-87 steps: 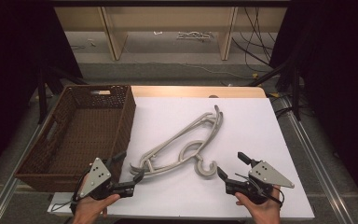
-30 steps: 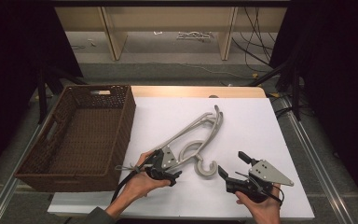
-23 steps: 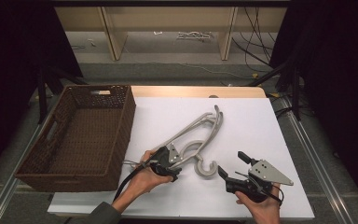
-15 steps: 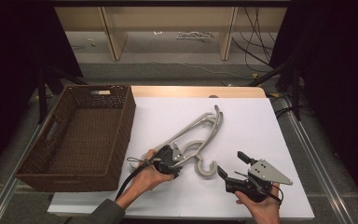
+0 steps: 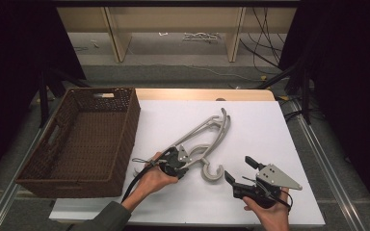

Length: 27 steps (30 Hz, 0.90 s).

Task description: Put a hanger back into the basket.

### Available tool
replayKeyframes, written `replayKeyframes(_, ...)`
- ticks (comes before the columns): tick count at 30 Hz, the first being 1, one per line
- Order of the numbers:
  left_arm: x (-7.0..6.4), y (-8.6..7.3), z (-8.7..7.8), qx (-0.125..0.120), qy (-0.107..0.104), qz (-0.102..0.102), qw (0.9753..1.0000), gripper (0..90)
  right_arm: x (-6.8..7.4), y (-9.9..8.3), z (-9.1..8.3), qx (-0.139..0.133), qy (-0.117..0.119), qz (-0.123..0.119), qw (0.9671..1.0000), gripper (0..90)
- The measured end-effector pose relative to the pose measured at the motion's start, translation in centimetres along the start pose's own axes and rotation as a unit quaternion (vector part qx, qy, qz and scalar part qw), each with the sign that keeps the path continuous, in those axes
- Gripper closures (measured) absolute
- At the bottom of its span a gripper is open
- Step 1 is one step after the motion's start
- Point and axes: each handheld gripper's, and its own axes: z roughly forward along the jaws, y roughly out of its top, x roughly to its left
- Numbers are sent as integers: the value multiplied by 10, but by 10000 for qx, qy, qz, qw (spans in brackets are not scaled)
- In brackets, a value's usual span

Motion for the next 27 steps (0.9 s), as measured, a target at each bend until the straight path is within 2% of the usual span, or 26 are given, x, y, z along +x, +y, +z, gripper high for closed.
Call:
replayKeyframes(1,0,0,0,-58,2,-21,10000,796,0,0,1,-21,43,20,10000,163)
replayKeyframes(3,2,0,-2,-115,-147,-184,9997,800,0,0,0,27,6,8,10000,163)
replayKeyframes(7,3,0,-3,-151,-171,-121,9997,803,0,0,0,10,8,-2,10000,164)
replayKeyframes(8,2,0,-3,-207,-193,-209,9994,803,0,0,0,22,9,4,10000,164)
replayKeyframes(14,6,0,-7,-216,-326,-275,9989,802,-1,0,0,-20,9,11,10000,164)
replayKeyframes(15,7,0,-7,-181,-335,-255,9989,802,-1,0,0,-45,8,-6,10000,164)
replayKeyframes(16,7,0,-7,-181,-335,-255,9989,802,-3,0,2,-135,-12,-139,9998,164)
replayKeyframes(17,7,0,-7,-177,-344,-265,9989,802,-3,0,2,-135,-12,-139,9998,164)
replayKeyframes(18,7,0,-7,-202,-369,-313,9986,802,-1,-1,1,-12,27,4,10000,163)
replayKeyframes(22,7,1,-11,-249,-360,-311,9986,802,-1,0,1,-22,12,17,10000,166)
replayKeyframes(24,10,1,-14,-301,-459,-381,9978,801,-1,-1,1,-18,48,38,10000,167)
replayKeyframes(26,10,1,-14,-281,-461,-354,9979,801,-1,-1,2,-61,45,47,10000,167)
replayKeyframes(27,10,1,-15,-271,-477,-371,9978,801,-2,0,-1,74,-15,14,10000,167)
